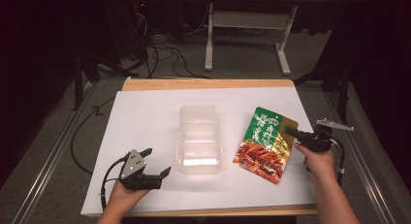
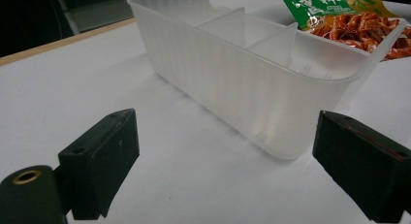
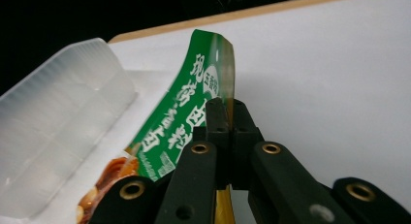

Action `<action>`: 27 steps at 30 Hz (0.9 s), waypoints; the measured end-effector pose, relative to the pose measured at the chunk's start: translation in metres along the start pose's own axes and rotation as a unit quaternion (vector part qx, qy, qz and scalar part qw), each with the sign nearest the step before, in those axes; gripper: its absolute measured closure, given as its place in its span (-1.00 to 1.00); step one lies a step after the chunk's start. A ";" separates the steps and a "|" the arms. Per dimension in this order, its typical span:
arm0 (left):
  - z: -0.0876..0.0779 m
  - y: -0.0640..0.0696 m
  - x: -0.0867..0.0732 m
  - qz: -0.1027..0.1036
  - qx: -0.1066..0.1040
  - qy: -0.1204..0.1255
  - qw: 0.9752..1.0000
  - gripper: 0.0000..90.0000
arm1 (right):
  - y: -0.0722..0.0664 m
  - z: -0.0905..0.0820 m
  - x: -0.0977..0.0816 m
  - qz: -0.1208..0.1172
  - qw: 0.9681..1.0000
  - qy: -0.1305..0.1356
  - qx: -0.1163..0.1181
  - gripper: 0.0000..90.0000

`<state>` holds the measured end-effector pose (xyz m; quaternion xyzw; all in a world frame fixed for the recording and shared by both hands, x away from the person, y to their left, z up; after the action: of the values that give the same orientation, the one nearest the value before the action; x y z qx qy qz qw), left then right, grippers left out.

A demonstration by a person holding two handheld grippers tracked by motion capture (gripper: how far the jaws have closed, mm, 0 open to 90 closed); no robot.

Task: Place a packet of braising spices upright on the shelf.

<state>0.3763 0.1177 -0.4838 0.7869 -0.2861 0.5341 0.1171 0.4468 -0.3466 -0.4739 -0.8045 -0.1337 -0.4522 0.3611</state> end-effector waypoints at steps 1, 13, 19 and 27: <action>0.000 -0.001 0.000 0.000 0.001 0.002 1.000 -0.78 | -0.007 -0.001 0.004 -0.014 1.000 0.004 0.003 1.00; -0.003 -0.001 0.003 0.007 0.000 0.007 1.000 -0.77 | -0.060 -0.012 0.033 -0.078 0.995 0.054 0.035 1.00; -0.003 -0.001 0.003 0.008 0.001 0.009 1.000 -0.77 | -0.085 -0.016 0.043 -0.114 0.990 0.074 0.041 1.00; -0.002 0.000 0.002 0.009 0.000 0.008 1.000 -0.77 | -0.100 -0.023 0.052 -0.154 0.982 0.104 0.025 1.00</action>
<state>0.3749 0.1179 -0.4806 0.7804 -0.2918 0.5411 0.1144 0.4070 -0.2980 -0.3770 -0.7137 -0.2289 -0.5801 0.3190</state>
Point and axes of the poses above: each handheld gripper's, and its own axes: z roughly forward along the jaws, x roughly out of its top, y roughly to its right, the point moved 9 cm from there along z, roughly forward along the jaws, and after that the axes turned 12 degrees about x, right-handed, at the moved point
